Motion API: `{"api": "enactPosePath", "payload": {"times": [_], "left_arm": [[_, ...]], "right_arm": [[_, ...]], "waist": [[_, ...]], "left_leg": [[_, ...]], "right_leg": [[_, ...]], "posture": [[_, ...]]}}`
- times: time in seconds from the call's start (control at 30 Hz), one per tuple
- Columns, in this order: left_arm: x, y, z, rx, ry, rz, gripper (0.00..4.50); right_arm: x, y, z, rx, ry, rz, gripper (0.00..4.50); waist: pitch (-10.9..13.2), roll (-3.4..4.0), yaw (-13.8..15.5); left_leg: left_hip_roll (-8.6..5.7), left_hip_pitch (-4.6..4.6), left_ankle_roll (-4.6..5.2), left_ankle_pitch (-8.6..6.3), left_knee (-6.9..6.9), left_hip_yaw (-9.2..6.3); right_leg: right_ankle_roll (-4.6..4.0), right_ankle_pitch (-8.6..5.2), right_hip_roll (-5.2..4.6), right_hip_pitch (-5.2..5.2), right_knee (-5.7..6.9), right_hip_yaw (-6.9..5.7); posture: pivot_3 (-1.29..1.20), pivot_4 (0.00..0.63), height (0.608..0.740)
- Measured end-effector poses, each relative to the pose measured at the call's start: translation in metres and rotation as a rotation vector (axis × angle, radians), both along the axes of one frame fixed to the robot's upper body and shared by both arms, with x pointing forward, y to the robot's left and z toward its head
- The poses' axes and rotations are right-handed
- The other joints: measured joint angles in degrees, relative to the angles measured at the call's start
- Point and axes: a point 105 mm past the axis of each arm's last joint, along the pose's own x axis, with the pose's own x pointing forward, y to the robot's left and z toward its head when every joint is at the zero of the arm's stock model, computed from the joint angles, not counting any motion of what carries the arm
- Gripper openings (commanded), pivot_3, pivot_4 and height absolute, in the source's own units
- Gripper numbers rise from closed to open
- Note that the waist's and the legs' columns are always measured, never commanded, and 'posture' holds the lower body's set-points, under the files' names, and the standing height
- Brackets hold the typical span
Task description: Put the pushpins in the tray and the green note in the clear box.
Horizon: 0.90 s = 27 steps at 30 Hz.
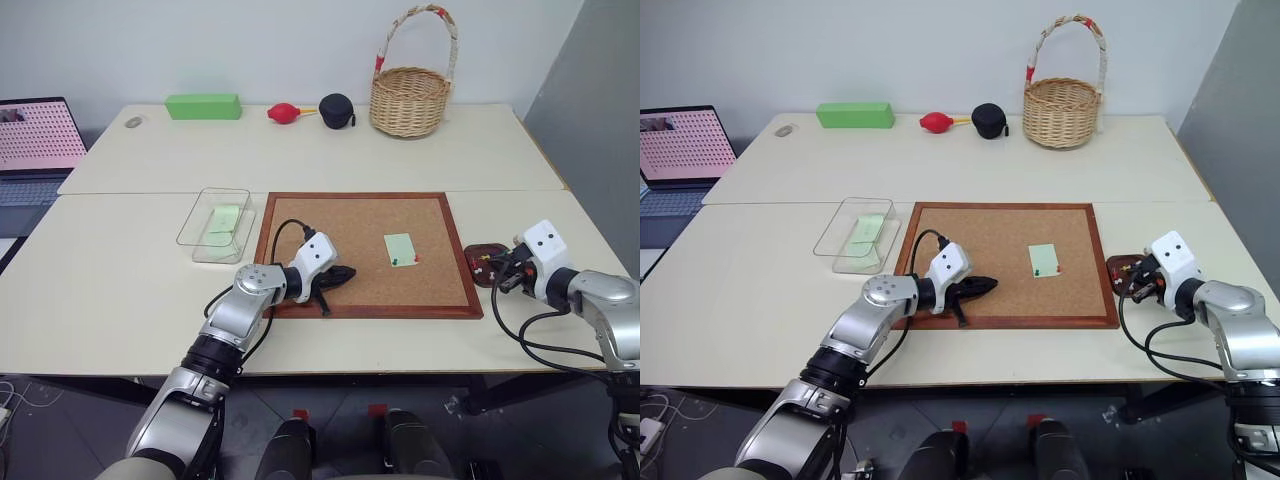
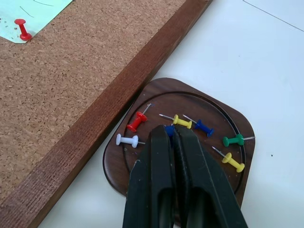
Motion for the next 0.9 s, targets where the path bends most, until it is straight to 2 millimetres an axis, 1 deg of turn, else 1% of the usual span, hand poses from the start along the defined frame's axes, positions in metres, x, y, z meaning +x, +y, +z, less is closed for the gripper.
{"api": "enactPosePath", "payload": {"times": [0.1, 0.27, 0.3, 0.33, 0.53, 0.6, 0.67, 0.8, 0.87, 0.9], "left_arm": [[0.0, 0.0, 0.0, 0.002, -0.003, -0.001, 0.0], [0.0, 0.0, 0.0, 0.003, -0.003, -0.001, 0.0], [0.0, 0.0, 0.0, 0.003, -0.003, -0.001, 0.0], [0.0, 0.0, 0.0, 0.003, -0.003, -0.001, 0.0], [0.0, 0.0, 0.0, 0.003, -0.005, -0.001, 0.0], [0.0, 0.0, 0.0, 0.004, -0.006, -0.002, 0.0], [0.0, 0.0, 0.0, 0.005, -0.006, -0.002, 0.0], [0.0, 0.0, 0.0, 0.008, -0.011, -0.006, 0.0], [0.0, 0.001, 0.0, 0.013, -0.014, -0.008, 0.0], [0.0, 0.001, 0.0, 0.015, -0.016, -0.008, 0.0]], "right_arm": [[0.0, -0.003, -0.003, 0.0, 0.009, -0.011, 1.51], [0.001, -0.007, -0.006, -0.009, 0.019, -0.027, 2.36], [0.002, -0.008, -0.006, -0.009, 0.018, -0.029, 2.59], [0.002, -0.008, -0.005, -0.009, 0.016, -0.029, 2.7], [0.005, -0.007, 0.002, -0.004, -0.005, -0.029, 2.7], [0.006, -0.007, 0.008, 0.013, -0.023, -0.027, 2.7], [0.007, -0.002, 0.016, 0.036, -0.049, -0.005, 2.7], [0.004, 0.025, 0.032, 0.101, -0.078, 0.115, 2.7], [0.005, 0.042, 0.034, 0.148, -0.092, 0.154, 2.7], [0.006, 0.057, 0.031, 0.177, -0.092, 0.187, 2.7]], "waist": [[0.0, 0.0, 0.0], [0.0, 0.0, 0.0], [0.0, 0.0, 0.0], [0.0, 0.0, 0.0], [0.0, 0.0, 0.0], [0.0, 0.0, 0.0], [0.0, 0.0, 0.0], [0.0, 0.0, 0.0], [0.0, -0.04, -0.1], [0.0, -0.03, -0.1]], "left_leg": [[0.0, -0.01, 0.0, 0.0, 0.0, 0.0], [0.0, 0.0, 0.0, 0.0, 0.0, 0.0], [0.0, 0.0, 0.0, 0.0, 0.0, 0.0], [0.0, 0.0, 0.0, 0.0, 0.0, 0.0], [0.0, -0.01, 0.0, 0.0, -0.01, -0.01], [0.0, -0.01, 0.0, 0.0, 0.0, -0.01], [0.0, 0.0, 0.0, 0.0, -0.01, -0.01], [0.01, -0.01, 0.0, 0.0, -0.01, -0.03], [0.02, 0.0, 0.0, 0.0, -0.01, -0.03], [0.02, 0.0, 0.0, 0.0, -0.01, -0.04]], "right_leg": [[0.01, 0.0, 0.0, 0.0, -0.01, 0.01], [0.01, 0.0, 0.0, 0.0, -0.01, 0.01], [0.01, 0.0, 0.0, 0.0, -0.01, 0.0], [0.01, 0.0, 0.0, 0.0, -0.01, 0.0], [0.01, 0.0, 0.0, 0.0, -0.02, 0.0], [0.01, 0.0, 0.0, 0.0, -0.02, 0.0], [0.01, 0.0, 0.0, 0.0, -0.02, 0.0], [0.01, 0.0, 0.01, 0.0, -0.02, -0.01], [0.01, 0.0, 0.01, 0.0, -0.03, -0.01], [0.01, 0.0, 0.02, 0.0, -0.02, -0.02]], "posture": [[0.0, 0.15, 0.74], [0.0, 0.15, 0.74], [0.0, 0.15, 0.74], [0.0, 0.15, 0.74], [0.0, 0.15, 0.74], [0.0, 0.15, 0.74], [0.0, 0.15, 0.74], [0.0, 0.15, 0.74], [0.0, 0.15, 0.74], [0.0, 0.15, 0.74]]}}
